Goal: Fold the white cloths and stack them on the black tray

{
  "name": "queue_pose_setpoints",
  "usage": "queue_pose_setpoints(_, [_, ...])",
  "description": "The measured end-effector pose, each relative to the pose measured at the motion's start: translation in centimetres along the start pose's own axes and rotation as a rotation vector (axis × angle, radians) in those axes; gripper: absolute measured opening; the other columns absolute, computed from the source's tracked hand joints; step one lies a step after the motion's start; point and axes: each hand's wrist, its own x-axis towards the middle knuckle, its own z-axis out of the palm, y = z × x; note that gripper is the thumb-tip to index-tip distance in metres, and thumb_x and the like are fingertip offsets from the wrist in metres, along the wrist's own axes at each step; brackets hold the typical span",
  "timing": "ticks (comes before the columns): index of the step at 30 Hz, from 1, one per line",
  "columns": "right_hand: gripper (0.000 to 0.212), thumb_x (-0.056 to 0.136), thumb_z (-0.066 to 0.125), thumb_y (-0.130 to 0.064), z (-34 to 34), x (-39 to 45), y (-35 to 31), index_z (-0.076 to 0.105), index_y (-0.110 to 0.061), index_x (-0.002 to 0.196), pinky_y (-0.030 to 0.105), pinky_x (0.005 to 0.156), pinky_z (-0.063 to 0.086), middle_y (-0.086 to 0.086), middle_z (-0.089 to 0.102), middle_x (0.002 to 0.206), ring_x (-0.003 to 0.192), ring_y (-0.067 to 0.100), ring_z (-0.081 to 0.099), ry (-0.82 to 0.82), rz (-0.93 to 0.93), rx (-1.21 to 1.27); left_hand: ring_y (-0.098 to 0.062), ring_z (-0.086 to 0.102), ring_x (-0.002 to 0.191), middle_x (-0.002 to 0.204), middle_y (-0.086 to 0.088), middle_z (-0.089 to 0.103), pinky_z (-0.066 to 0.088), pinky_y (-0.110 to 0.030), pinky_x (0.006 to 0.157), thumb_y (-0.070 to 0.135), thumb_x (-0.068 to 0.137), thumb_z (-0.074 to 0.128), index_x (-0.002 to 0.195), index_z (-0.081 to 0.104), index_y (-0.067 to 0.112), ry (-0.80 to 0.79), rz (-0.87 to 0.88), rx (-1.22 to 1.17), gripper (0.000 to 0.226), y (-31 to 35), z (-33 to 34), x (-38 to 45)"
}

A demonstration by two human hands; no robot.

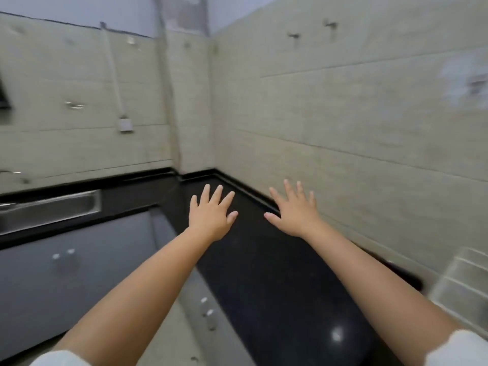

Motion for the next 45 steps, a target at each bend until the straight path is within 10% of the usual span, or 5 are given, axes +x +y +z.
queue_pose_setpoints(9, [0.067, 0.093, 0.033, -0.052, 3.4, 13.7, -30.2, 0.001, -0.029, 0.147, 0.055, 0.115, 0.003, 0.008, -0.006, 0.158, 0.144, 0.032, -0.009, -0.028, -0.33, 0.114, -0.025, -0.005, 0.146, 0.159, 0.003, 0.003, 0.007, -0.049, 0.117, 0.045, 0.098, 0.026, 0.148, 0.01, 0.031, -0.03, -0.308, 0.115, 0.054, -29.6, 0.9, -0.5])
queue_pose_setpoints(33, [0.066, 0.094, 0.035, -0.05, 16.3, 52.1, -85.5, 0.003, -0.028, 0.147, 0.055, 0.115, 0.007, 0.008, -0.002, 0.158, 0.145, 0.033, -0.005, -0.181, -0.978, 0.208, -0.026, -0.005, 0.146, 0.159, 0.002, 0.003, 0.009, -0.05, 0.117, 0.043, 0.099, 0.026, 0.147, 0.014, 0.027, -0.073, -1.031, 0.109, 0.053, -86.2, 6.6, 13.9])
queue_pose_setpoints(45, [0.065, 0.094, 0.034, -0.049, 26.0, 64.5, -110.7, 0.003, -0.028, 0.147, 0.054, 0.115, 0.008, 0.007, 0.0, 0.158, 0.145, 0.032, -0.003, -0.306, -0.975, 0.165, -0.026, -0.004, 0.146, 0.159, 0.002, 0.003, 0.009, -0.05, 0.117, 0.044, 0.099, 0.024, 0.148, 0.012, 0.028, -0.19, -1.062, 0.05, 0.053, -114.2, 14.5, 17.6])
